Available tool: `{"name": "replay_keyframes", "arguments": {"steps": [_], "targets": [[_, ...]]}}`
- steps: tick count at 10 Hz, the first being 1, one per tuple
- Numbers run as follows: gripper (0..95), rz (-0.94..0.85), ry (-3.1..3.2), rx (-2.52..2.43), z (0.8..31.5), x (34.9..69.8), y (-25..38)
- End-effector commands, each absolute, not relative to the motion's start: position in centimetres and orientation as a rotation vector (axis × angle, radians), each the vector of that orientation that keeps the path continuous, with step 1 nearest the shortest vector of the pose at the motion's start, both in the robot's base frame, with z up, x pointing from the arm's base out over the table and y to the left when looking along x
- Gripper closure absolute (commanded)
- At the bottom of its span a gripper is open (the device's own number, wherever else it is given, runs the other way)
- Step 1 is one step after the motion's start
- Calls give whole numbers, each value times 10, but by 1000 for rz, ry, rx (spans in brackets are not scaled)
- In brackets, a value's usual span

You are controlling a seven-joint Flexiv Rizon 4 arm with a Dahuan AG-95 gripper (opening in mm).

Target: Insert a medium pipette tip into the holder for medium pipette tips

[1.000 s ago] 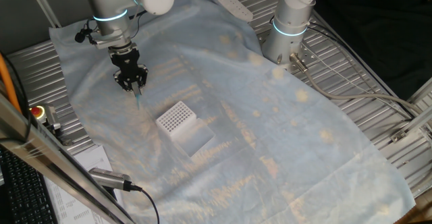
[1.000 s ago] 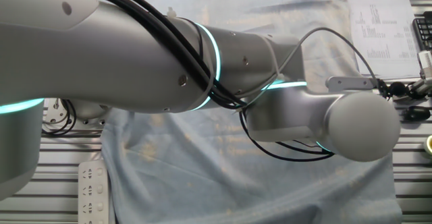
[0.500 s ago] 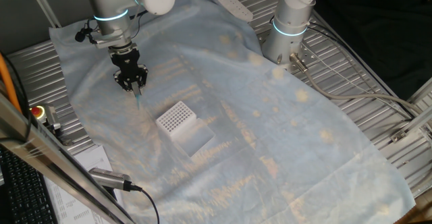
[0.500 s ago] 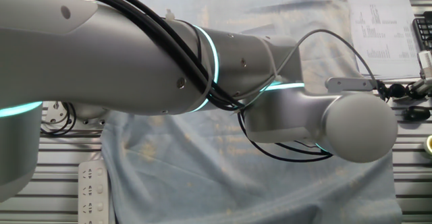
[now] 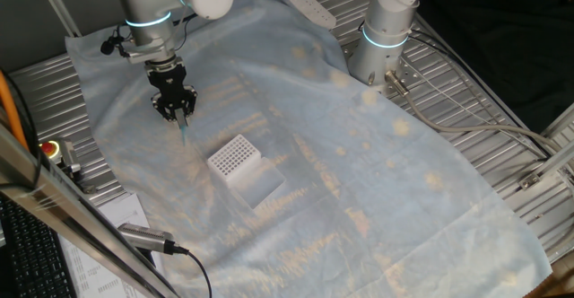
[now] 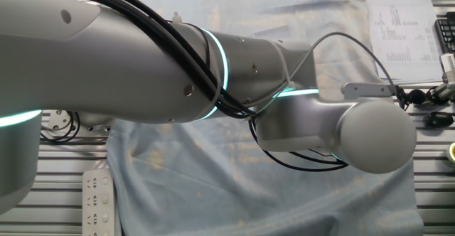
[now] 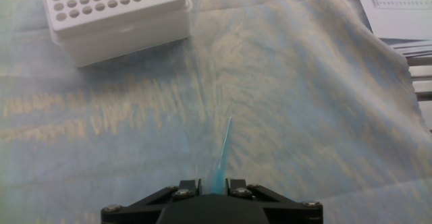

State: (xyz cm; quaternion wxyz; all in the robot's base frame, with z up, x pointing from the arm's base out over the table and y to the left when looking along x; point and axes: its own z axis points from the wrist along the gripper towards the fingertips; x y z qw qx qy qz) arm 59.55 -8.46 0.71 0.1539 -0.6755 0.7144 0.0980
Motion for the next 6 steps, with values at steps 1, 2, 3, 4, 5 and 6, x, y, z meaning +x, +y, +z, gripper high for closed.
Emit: {"name": "replay_keyframes", "arguments": {"steps": [1,2,3,4,5,6], "targets": [[950,283,2045,-1935,7,596,-84],[950,282,2044,-1934,7,596,-84],[950,282,2043,-1935,7,596,-84],[950,289,2050,-1925,11,596,-84],[950,281,2075,-1917,19,596,-83],[950,265,2103,-1914,28,595,-82]]}}
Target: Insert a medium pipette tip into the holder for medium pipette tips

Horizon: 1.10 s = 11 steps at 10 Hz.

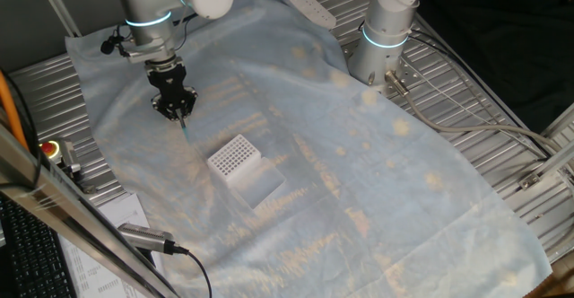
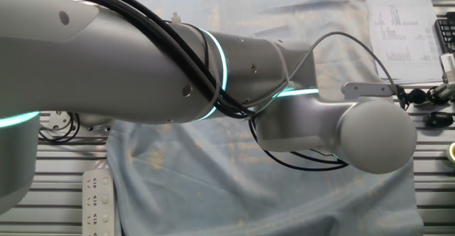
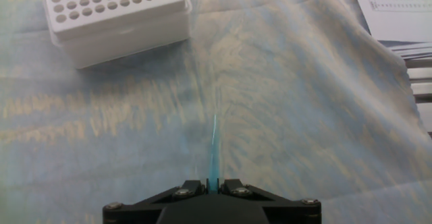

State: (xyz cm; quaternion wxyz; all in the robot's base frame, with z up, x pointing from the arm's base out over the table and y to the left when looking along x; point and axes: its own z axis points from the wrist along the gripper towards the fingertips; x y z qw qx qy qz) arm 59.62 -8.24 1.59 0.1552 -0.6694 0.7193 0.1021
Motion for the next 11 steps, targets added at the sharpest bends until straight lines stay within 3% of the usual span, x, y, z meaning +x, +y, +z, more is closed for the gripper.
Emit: {"name": "replay_keyframes", "arguments": {"steps": [1,11], "targets": [[950,239,2135,-1919,40,593,-80],[950,92,2270,-2063,127,570,-50]]}}
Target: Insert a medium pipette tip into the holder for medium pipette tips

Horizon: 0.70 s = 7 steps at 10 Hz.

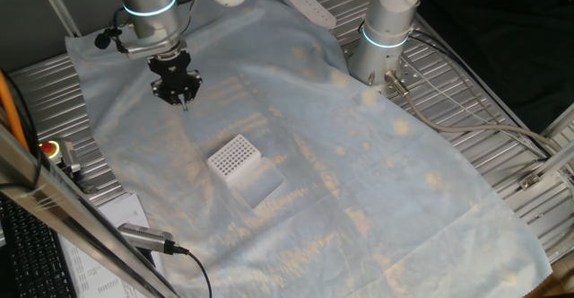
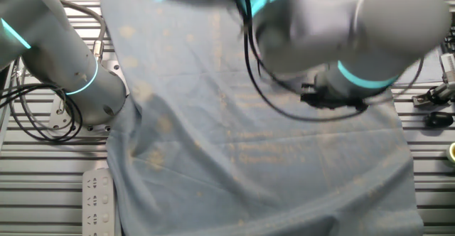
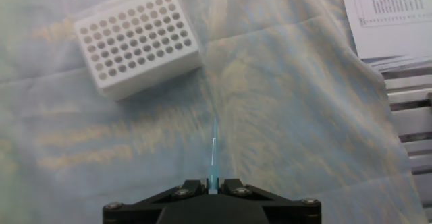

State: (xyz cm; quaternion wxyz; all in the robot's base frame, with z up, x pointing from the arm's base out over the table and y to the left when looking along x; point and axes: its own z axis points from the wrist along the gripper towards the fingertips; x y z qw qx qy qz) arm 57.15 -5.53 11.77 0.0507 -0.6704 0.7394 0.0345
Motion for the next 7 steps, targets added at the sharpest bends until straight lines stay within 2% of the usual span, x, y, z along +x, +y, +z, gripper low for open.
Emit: {"name": "replay_keyframes", "arguments": {"steps": [1,7], "targets": [[950,60,2305,-2074,133,567,-45],[950,-68,2271,-2216,133,567,-45]]}}
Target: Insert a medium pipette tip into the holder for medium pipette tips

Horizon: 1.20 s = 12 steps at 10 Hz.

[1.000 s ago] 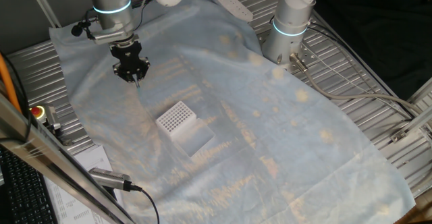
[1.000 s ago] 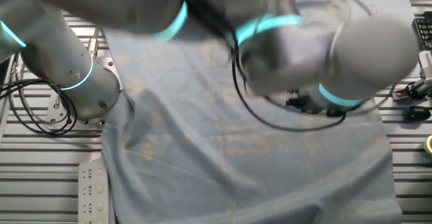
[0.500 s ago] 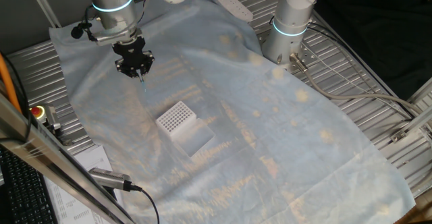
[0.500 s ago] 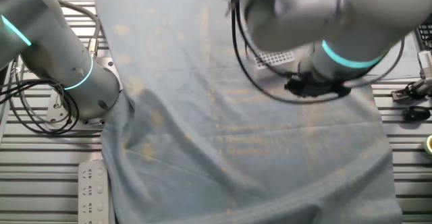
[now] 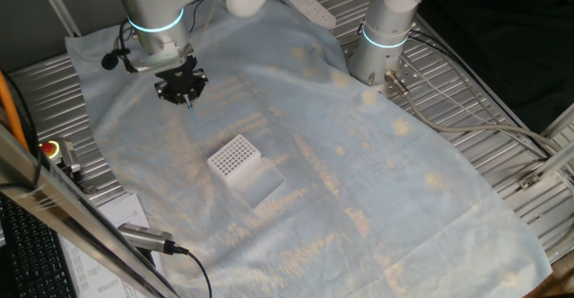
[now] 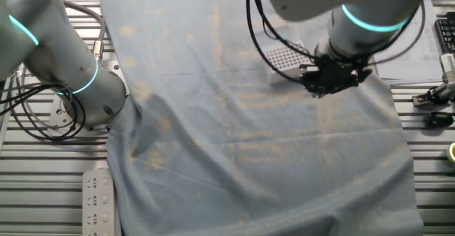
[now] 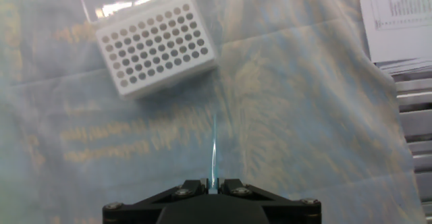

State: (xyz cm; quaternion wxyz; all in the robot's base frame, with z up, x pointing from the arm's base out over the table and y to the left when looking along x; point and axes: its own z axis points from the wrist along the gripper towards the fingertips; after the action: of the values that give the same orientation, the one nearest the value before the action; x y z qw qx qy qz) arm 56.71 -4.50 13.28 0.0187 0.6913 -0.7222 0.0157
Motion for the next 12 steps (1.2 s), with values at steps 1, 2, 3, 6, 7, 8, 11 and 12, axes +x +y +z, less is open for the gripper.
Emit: {"name": "replay_keyframes", "arguments": {"steps": [1,2,3,6,7,8,11,12], "targets": [[950,80,-2210,2174,133,567,-45],[950,88,-2198,2175,133,567,-45],[950,111,-2176,2153,133,567,-45],[950,219,-2122,2074,140,563,-26],[950,209,-2145,2053,148,558,-12],[950,214,-2144,2047,152,555,-5],[950,238,-2093,2054,154,547,7],[950,252,-2080,2049,152,543,6]]}}
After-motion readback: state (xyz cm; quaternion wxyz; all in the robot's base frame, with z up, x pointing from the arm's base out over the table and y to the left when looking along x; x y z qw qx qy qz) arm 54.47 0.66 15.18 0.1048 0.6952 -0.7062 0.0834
